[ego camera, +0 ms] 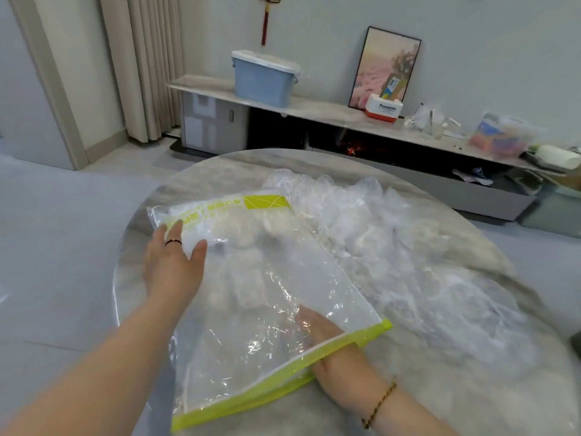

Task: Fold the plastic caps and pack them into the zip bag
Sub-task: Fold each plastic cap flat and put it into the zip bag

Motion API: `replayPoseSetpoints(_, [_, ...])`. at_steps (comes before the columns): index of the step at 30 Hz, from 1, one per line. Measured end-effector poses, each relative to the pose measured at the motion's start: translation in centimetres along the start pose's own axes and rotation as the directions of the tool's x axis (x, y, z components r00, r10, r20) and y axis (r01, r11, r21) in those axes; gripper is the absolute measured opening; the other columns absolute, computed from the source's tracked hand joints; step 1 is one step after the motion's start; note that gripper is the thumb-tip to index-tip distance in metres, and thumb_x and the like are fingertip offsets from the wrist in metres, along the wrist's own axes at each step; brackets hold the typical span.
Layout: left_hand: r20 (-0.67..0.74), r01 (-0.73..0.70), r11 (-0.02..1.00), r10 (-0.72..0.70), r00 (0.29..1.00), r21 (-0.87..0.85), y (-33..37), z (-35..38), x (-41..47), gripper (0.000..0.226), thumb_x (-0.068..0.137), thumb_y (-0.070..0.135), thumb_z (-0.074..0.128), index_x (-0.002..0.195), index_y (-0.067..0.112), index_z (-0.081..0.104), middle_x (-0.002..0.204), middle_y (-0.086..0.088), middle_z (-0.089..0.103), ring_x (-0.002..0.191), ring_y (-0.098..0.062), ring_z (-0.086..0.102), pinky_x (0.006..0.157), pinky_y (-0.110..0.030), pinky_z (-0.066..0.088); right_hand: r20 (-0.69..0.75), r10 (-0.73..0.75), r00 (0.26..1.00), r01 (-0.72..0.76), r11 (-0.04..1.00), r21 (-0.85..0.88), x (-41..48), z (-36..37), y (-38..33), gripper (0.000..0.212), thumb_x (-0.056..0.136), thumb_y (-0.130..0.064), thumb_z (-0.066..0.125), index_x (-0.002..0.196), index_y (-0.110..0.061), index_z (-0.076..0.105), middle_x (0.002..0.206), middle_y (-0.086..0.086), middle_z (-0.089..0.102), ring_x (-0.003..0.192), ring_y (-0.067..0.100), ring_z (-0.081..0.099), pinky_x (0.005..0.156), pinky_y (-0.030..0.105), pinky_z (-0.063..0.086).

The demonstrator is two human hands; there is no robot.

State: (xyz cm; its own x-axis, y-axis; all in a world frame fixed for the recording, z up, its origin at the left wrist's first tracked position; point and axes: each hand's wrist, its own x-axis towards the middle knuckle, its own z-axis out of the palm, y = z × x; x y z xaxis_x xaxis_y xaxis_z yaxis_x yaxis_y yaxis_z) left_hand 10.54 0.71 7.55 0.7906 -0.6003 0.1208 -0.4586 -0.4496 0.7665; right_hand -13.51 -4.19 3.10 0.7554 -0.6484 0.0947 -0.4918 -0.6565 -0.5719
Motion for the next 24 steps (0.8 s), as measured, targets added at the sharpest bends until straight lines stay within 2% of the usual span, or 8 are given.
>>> replayPoseSetpoints(2, [0.098,-0.225,0.970,0.216,0.972,0.096,1.4,0.3,-1.8,0.061,0.092,0.039,0.050,0.144,0.015,0.029,0.154,-0.006,0.017,0.141,-0.022,0.015,0.113,-0.032,0.010,0.031,0.013,0.999,-0.010,0.998,-0.069,-2.4,-2.0,1.2,0.051,0.095,-0.023,0.029,0.145,-0.014,0.024,0.139,-0.019,0.015,0.124,-0.012,0.018,0.097,-0.003,0.008])
replayPoseSetpoints(4, [0.248,-0.445,0.887,0.407,0.879,0.121,2.5,0.9,-4.4,0.077,0.080,0.065,0.041,0.142,0.019,0.034,0.153,-0.003,0.019,0.141,-0.022,0.017,0.112,-0.027,0.006,0.009,0.009,1.000,-0.007,0.984,-0.179,-4.5,-3.8,2.8,0.039,0.082,-0.027,0.040,0.119,-0.026,0.052,0.111,-0.018,0.060,0.101,-0.012,0.047,0.079,-0.003,0.028])
replayPoseSetpoints(6, [0.366,-0.656,0.738,0.573,0.733,0.158,2.8,1.6,-6.9,0.091,0.070,0.080,0.023,0.137,0.022,0.042,0.148,-0.005,0.032,0.137,-0.024,0.028,0.110,-0.024,0.005,-0.157,0.038,0.987,-0.075,0.968,-0.240,-6.1,-5.2,3.8,0.022,0.075,-0.028,0.044,0.091,-0.033,0.059,0.079,-0.015,0.069,0.084,0.002,0.053,0.065,0.005,0.038])
replayPoseSetpoints(10, [0.551,-0.866,0.427,0.671,0.496,0.260,2.5,3.0,-11.0,0.075,0.076,0.074,0.026,0.128,0.023,0.042,0.127,-0.008,0.058,0.121,-0.019,0.038,0.108,-0.031,0.008,-0.364,0.242,0.899,-0.334,0.918,-0.215,-7.1,-7.8,5.0,0.023,0.086,-0.009,0.057,0.108,-0.010,0.065,0.108,0.001,0.061,0.108,0.015,0.053,0.084,0.010,0.029])
replayPoseSetpoints(13, [0.542,-0.925,0.277,0.750,0.378,0.262,2.0,4.5,-12.9,0.053,0.082,0.045,0.032,0.127,0.018,0.040,0.121,-0.007,0.063,0.118,-0.020,0.039,0.108,-0.038,0.009,-0.356,0.299,0.885,-0.417,0.849,-0.325,-7.5,-8.4,6.4,0.033,0.081,-0.009,0.067,0.113,-0.003,0.062,0.126,0.014,0.054,0.119,0.034,0.049,0.100,0.034,0.034])
replayPoseSetpoints(15, [0.509,-0.926,0.253,0.778,0.367,0.281,1.4,5.3,-13.1,0.048,0.090,0.014,0.022,0.137,0.019,0.032,0.119,-0.008,0.063,0.117,-0.023,0.039,0.109,-0.041,0.008,-0.289,0.373,0.881,-0.467,0.780,-0.416,-7.6,-8.8,6.8,0.040,0.093,-0.026,0.051,0.132,-0.016,0.046,0.146,0.003,0.033,0.135,0.023,0.029,0.110,0.029,0.020])
replayPoseSetpoints(17, [0.518,-0.913,0.247,0.762,0.389,0.324,0.6,5.8,-12.5,0.069,0.080,0.001,0.017,0.147,0.021,0.014,0.118,-0.009,0.064,0.117,-0.024,0.039,0.111,-0.041,0.006,-0.280,0.409,0.868,-0.495,0.748,-0.442,-7.7,-9.3,7.4,0.041,0.096,-0.033,0.041,0.136,-0.024,0.037,0.149,-0.005,0.025,0.137,0.015,0.021,0.109,0.022,0.014])
replayPoseSetpoints(24, [0.473,-0.841,0.223,0.742,0.475,0.494,-0.3,5.0,-8.3,0.054,0.067,0.008,0.030,0.101,0.015,0.071,0.103,-0.010,0.070,0.107,-0.030,0.055,0.114,-0.034,-0.004,-0.408,0.427,0.807,-0.581,0.693,-0.426,-7.2,-10.0,8.6,0.047,0.098,-0.028,0.038,0.142,-0.022,0.025,0.149,-0.007,0.025,0.136,0.013,0.021,0.109,0.023,0.013])
